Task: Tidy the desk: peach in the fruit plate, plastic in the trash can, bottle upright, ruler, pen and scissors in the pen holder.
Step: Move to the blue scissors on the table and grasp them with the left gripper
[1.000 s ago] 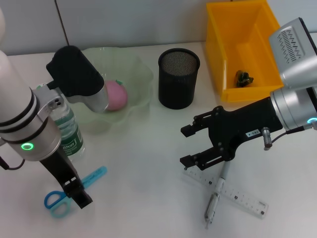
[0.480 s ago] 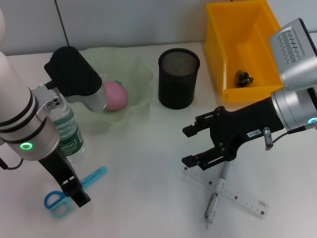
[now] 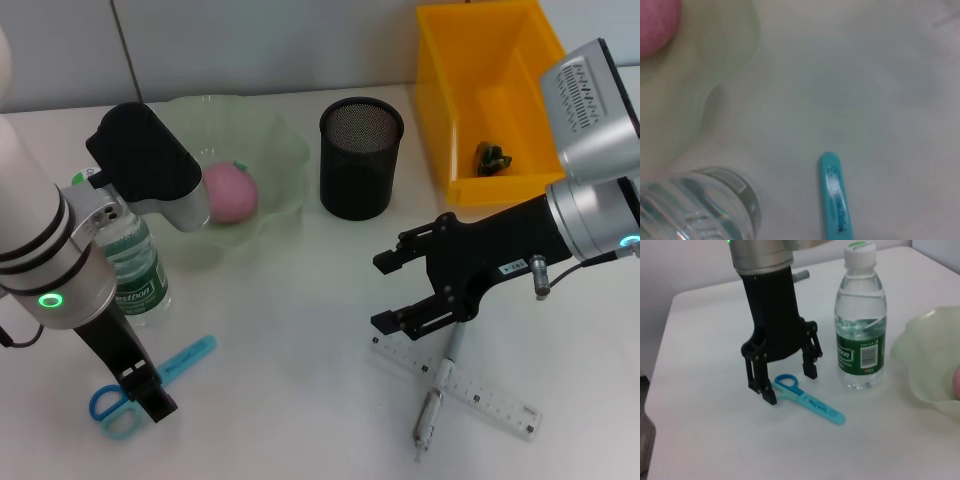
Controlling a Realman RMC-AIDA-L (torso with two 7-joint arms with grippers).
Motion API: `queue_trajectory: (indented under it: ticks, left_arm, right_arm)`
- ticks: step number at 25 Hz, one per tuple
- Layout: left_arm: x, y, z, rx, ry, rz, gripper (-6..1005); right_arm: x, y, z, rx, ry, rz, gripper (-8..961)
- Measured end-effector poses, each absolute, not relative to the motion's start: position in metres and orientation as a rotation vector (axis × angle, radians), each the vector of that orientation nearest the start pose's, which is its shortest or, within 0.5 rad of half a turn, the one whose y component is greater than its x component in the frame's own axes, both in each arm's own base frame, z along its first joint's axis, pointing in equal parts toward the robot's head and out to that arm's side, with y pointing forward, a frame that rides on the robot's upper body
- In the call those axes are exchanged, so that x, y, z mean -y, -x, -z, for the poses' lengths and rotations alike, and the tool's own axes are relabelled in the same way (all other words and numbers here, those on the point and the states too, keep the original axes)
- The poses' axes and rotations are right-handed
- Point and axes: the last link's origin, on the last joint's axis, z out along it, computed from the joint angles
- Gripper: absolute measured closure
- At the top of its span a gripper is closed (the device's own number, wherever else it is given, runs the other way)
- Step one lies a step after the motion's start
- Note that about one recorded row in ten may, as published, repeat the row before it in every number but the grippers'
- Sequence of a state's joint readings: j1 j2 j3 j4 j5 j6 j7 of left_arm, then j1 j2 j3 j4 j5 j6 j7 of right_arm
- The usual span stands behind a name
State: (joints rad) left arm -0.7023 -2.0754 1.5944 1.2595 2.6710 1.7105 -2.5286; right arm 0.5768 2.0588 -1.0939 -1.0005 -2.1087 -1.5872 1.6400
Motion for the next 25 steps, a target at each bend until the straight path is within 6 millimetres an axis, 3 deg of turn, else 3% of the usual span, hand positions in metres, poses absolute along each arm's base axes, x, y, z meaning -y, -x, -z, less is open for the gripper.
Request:
queue_trajectory:
  ticks: [25]
  left_arm:
    - [-0.3347,0.1821,0.0359,0.722,2.706,-0.971,185]
  right_arm:
    - [-0.3400,-0.2050,0.0062,-0.289,3.056,-0.183,198]
